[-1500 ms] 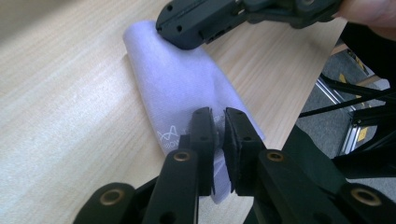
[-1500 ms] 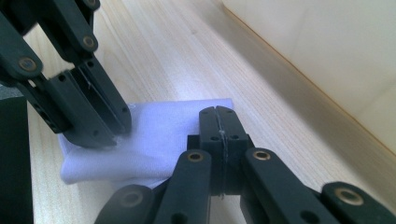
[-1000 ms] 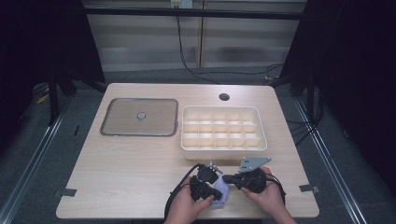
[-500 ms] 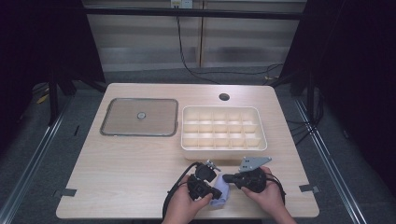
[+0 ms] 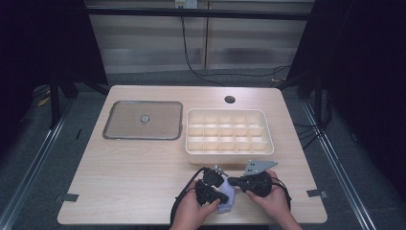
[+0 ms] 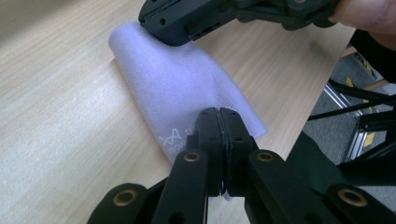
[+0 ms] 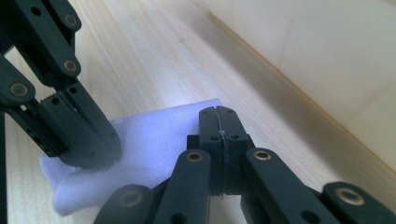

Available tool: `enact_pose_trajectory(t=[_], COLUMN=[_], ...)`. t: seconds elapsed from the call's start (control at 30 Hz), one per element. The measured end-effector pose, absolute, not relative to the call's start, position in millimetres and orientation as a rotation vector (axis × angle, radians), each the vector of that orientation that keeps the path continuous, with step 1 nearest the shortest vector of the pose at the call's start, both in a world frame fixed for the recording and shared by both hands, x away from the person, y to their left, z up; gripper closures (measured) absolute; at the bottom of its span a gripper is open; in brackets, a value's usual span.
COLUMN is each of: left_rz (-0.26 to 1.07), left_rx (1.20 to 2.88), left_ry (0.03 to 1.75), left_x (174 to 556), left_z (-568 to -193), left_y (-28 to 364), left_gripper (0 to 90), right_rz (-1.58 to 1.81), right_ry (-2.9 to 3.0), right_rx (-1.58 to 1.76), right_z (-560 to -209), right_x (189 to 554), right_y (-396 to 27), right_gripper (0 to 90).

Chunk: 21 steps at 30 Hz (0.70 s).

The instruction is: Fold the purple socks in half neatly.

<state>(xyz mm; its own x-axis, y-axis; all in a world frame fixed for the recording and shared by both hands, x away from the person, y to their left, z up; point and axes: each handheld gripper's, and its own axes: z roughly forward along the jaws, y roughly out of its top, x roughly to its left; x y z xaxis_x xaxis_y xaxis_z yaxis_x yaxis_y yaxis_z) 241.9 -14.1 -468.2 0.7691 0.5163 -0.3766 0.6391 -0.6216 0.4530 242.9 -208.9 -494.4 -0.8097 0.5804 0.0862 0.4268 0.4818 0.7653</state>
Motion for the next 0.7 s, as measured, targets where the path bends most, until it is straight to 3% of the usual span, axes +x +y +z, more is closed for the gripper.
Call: enact_pose_trajectory(t=[0.33, 0.7], left_rz=[-0.294, -0.297], left_rx=[2.352, 2.347], left_ry=[0.889, 0.889], left_x=[244.4, 246.1], left_z=[-468.4, -460.6], left_y=[-15.7, -13.2], left_gripper=[86.9, 76.7], right_rz=[1.282, 1.276], right_ry=[2.478, 2.493], right_rx=[0.911, 0.902], right_z=[-484.4, -482.9], right_x=[242.4, 238.6], right_y=[-220.4, -218.0], right_gripper=[86.5, 83.9])
